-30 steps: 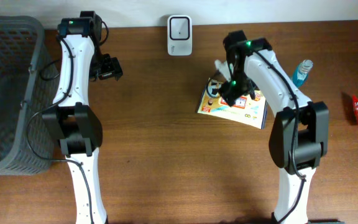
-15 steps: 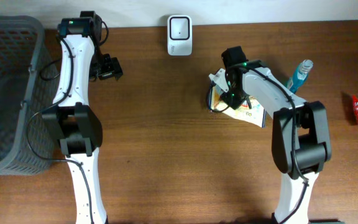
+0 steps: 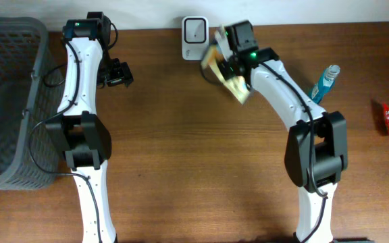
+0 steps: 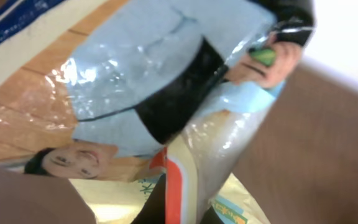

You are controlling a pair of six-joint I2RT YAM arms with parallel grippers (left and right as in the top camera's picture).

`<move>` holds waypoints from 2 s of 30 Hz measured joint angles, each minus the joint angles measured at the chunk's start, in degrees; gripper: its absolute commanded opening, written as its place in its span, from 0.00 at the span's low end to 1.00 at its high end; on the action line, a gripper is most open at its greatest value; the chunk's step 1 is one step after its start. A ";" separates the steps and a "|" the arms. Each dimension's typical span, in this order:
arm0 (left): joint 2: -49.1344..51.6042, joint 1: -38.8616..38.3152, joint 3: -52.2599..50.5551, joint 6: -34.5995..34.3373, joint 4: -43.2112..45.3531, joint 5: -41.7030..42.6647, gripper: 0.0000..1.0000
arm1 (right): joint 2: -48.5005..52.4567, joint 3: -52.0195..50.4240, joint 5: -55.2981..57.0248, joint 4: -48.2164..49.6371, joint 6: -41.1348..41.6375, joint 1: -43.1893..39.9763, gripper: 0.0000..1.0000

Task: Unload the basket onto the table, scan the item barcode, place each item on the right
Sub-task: 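Hold the bag up in front of the scanner with the right gripper, then carry the bag right and drop it near the red bag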

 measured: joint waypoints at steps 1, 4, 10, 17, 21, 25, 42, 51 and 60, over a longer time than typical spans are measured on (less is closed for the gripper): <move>0.02 0.00 0.00 0.00 0.02 0.00 0.99 | 0.00 0.28 -0.39 3.67 2.62 0.52 0.04; 0.00 0.00 0.00 -0.02 -0.02 0.00 0.99 | 0.02 0.50 -1.81 13.49 10.73 1.64 0.04; 0.02 0.00 0.00 -0.02 0.00 0.00 0.99 | 0.13 0.52 -2.73 32.68 23.52 2.19 0.04; 0.00 0.00 0.00 -0.02 0.02 -0.02 0.99 | 7.80 1.01 -2.97 45.79 34.45 2.75 0.04; 0.00 0.00 0.00 -0.02 0.02 -0.02 0.99 | 13.18 0.92 -3.63 49.05 42.40 2.78 0.04; 0.02 0.00 0.00 -0.02 0.00 -0.02 0.99 | 13.79 0.72 -5.16 51.98 45.11 2.84 0.04; 0.00 0.00 0.00 -0.02 0.00 -0.02 0.99 | 1.70 0.74 -8.35 43.80 39.19 -0.96 0.04; 0.00 0.00 0.00 -0.04 0.04 -0.13 0.99 | -22.88 2.05 -0.70 11.82 36.11 -20.50 0.04; 0.02 0.00 0.00 -0.17 0.00 -0.17 0.99 | -26.34 1.84 10.21 -21.00 35.26 -50.25 0.04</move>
